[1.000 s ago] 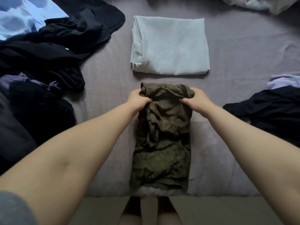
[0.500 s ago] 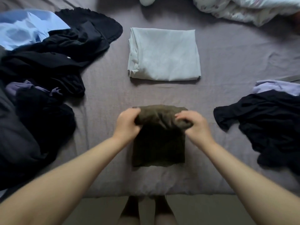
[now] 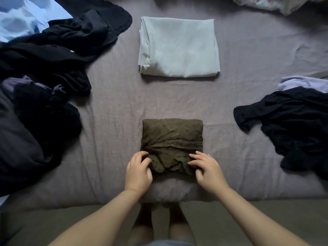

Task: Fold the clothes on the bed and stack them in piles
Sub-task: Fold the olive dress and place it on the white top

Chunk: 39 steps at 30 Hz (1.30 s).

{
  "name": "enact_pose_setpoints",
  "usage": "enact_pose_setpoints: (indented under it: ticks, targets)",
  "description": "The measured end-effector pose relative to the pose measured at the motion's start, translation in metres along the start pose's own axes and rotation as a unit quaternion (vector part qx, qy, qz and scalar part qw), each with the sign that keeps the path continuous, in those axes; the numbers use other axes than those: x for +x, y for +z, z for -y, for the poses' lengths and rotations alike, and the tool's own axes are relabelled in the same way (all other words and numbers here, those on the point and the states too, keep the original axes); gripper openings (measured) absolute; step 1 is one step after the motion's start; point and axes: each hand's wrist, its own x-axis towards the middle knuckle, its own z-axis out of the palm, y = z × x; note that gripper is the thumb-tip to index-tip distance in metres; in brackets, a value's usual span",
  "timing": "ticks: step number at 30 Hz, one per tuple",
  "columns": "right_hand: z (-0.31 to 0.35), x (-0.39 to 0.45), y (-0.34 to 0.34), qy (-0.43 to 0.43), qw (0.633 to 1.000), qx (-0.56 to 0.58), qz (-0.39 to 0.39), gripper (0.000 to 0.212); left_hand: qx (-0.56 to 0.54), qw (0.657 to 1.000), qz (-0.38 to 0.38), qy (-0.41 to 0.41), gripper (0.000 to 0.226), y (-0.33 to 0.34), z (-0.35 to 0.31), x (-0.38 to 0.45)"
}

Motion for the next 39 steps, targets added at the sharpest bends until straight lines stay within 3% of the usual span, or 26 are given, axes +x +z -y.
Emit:
enact_pose_setpoints:
  ticks: [2, 4, 6, 8, 11, 13, 15, 18, 21, 24, 29, 33, 37, 39]
  targets:
    - [0.008, 0.008, -0.007, 0.105, 0.985, 0.108, -0.082, 0.031, -0.148, 0.978, -0.065, -0.129, 0.026, -0.006, -0.009, 0.010]
    - [0.015, 0.024, -0.017, 0.279, 0.925, 0.237, -0.099, 0.042, -0.226, 0.930, -0.118, -0.264, 0.026, -0.010, -0.018, 0.027]
    - [0.015, 0.040, -0.020, 0.399, 0.860, 0.314, -0.051, 0.060, -0.245, 0.888, -0.048, -0.385, 0.048, -0.007, -0.027, 0.046]
    - [0.014, 0.051, -0.015, 0.423, 0.833, 0.356, -0.038, 0.061, -0.280, 0.844, 0.040, -0.455, 0.073, 0.002, -0.032, 0.058]
    - [0.021, 0.063, -0.004, 0.376, 0.818, 0.434, -0.031, 0.053, -0.405, 0.768, 0.078, -0.489, 0.090, 0.010, -0.038, 0.068]
    - [0.026, 0.070, 0.003, 0.332, 0.835, 0.439, -0.029, 0.056, -0.460, 0.750, 0.112, -0.462, 0.080, 0.012, -0.041, 0.072]
    - [0.030, 0.076, 0.004, 0.295, 0.859, 0.417, -0.037, 0.050, -0.477, 0.767, 0.142, -0.405, 0.059, 0.008, -0.046, 0.078]
    - [0.033, 0.085, -0.005, 0.250, 0.889, 0.381, -0.049, 0.036, -0.442, 0.826, 0.152, -0.315, 0.049, -0.004, -0.056, 0.094]
    - [0.035, 0.104, -0.026, 0.221, 0.890, 0.388, -0.097, 0.025, -0.415, 0.865, 0.137, -0.247, 0.040, -0.025, -0.070, 0.126]
    - [0.040, 0.142, -0.058, 0.190, 0.888, 0.393, -0.144, 0.017, -0.419, 0.879, 0.100, -0.205, 0.034, -0.046, -0.083, 0.172]
    - [0.054, 0.241, -0.111, 0.118, 0.896, 0.384, -0.190, 0.040, -0.419, 0.893, 0.031, -0.162, 0.052, -0.072, -0.095, 0.267]
    - [0.048, 0.316, -0.142, 0.078, 0.903, 0.355, -0.229, 0.040, -0.432, 0.891, 0.001, -0.138, 0.052, -0.078, -0.105, 0.338]
    - [0.023, 0.369, -0.160, 0.079, 0.910, 0.333, -0.234, 0.037, -0.440, 0.888, -0.020, -0.131, 0.047, -0.059, -0.117, 0.394]
    - [0.005, 0.389, -0.161, 0.105, 0.917, 0.315, -0.223, 0.047, -0.421, 0.896, -0.020, -0.142, 0.046, -0.042, -0.120, 0.415]
